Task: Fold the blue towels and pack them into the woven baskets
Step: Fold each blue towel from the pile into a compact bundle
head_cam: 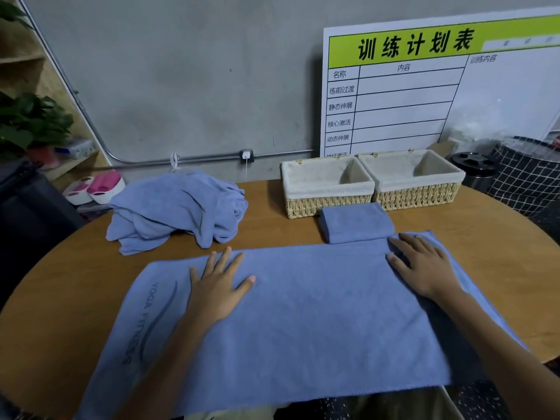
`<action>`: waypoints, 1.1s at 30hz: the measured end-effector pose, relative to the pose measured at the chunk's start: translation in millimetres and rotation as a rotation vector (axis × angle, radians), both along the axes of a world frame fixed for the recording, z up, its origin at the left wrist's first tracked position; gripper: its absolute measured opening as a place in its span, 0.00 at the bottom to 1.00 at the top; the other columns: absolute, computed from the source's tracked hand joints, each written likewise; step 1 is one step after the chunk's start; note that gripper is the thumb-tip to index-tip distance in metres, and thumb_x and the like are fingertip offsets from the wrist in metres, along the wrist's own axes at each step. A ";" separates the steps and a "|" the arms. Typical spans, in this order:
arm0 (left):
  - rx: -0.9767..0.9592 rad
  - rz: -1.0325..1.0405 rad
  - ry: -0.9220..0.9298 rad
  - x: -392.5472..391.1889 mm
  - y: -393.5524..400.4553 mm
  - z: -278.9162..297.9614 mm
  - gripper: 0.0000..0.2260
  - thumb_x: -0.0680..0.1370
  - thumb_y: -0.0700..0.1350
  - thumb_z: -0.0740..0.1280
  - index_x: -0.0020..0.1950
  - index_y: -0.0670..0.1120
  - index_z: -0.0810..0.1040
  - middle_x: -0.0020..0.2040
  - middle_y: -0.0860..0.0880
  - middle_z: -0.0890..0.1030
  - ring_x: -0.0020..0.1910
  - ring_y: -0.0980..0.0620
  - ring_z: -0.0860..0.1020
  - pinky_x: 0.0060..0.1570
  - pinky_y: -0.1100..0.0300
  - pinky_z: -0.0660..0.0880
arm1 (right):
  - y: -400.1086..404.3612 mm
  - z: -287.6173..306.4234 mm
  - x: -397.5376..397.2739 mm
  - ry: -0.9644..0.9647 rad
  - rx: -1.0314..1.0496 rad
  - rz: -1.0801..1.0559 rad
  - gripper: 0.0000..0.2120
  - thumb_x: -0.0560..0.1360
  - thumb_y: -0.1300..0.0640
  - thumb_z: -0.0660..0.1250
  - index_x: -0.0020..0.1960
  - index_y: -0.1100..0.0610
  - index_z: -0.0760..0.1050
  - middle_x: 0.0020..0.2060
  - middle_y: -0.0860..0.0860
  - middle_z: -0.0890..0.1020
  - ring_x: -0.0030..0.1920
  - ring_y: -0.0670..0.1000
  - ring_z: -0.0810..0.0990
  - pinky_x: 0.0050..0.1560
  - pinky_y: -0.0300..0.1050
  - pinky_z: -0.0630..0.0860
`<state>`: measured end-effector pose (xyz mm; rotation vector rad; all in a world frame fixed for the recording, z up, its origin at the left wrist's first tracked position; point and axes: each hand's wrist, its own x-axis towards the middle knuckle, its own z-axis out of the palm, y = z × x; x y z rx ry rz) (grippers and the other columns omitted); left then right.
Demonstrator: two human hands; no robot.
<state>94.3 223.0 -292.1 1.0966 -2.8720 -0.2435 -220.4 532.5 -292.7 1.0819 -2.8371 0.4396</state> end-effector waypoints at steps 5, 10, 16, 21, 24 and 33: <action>-0.067 0.053 0.145 12.6 -1.1 0.9 0.41 0.69 0.76 0.41 0.79 0.62 0.60 0.82 0.55 0.53 0.81 0.48 0.50 0.72 0.31 0.52 | 7.4 4.9 6.4 -0.020 0.016 -0.016 0.28 0.80 0.34 0.50 0.76 0.43 0.63 0.77 0.47 0.64 0.77 0.54 0.59 0.72 0.58 0.59; -0.070 0.071 0.038 32.8 1.4 -5.8 0.41 0.67 0.76 0.39 0.78 0.65 0.60 0.81 0.56 0.55 0.81 0.48 0.53 0.73 0.32 0.52 | 20.7 2.2 18.0 -0.024 0.066 -0.006 0.30 0.79 0.33 0.48 0.77 0.42 0.62 0.78 0.46 0.62 0.78 0.53 0.58 0.73 0.57 0.58; -0.086 0.118 0.051 47.9 0.0 -8.8 0.40 0.70 0.76 0.40 0.78 0.64 0.60 0.82 0.54 0.55 0.80 0.44 0.54 0.73 0.33 0.54 | 22.7 6.3 26.6 -0.023 0.074 -0.007 0.31 0.77 0.33 0.48 0.77 0.42 0.61 0.78 0.46 0.61 0.78 0.53 0.58 0.73 0.56 0.58; -0.060 0.140 0.090 46.1 -3.0 -4.5 0.29 0.79 0.70 0.53 0.78 0.61 0.63 0.81 0.53 0.58 0.79 0.44 0.57 0.72 0.33 0.55 | 19.5 7.8 21.0 0.020 0.062 -0.010 0.26 0.80 0.37 0.56 0.74 0.44 0.67 0.75 0.47 0.67 0.75 0.53 0.64 0.70 0.56 0.62; -0.091 0.142 0.417 54.1 -26.9 2.6 0.26 0.77 0.62 0.56 0.64 0.49 0.81 0.68 0.48 0.77 0.65 0.41 0.75 0.62 0.39 0.72 | 15.0 17.7 6.2 0.057 -0.075 -0.011 0.17 0.81 0.43 0.61 0.65 0.49 0.77 0.64 0.51 0.78 0.64 0.58 0.76 0.59 0.57 0.70; -0.023 -0.134 0.282 8.5 -77.4 16.2 0.06 0.78 0.51 0.68 0.52 0.53 0.83 0.47 0.53 0.80 0.49 0.49 0.78 0.49 0.47 0.76 | -19.8 38.5 -63.8 -0.024 0.112 0.011 0.09 0.78 0.47 0.68 0.57 0.48 0.79 0.54 0.52 0.76 0.54 0.58 0.77 0.53 0.53 0.72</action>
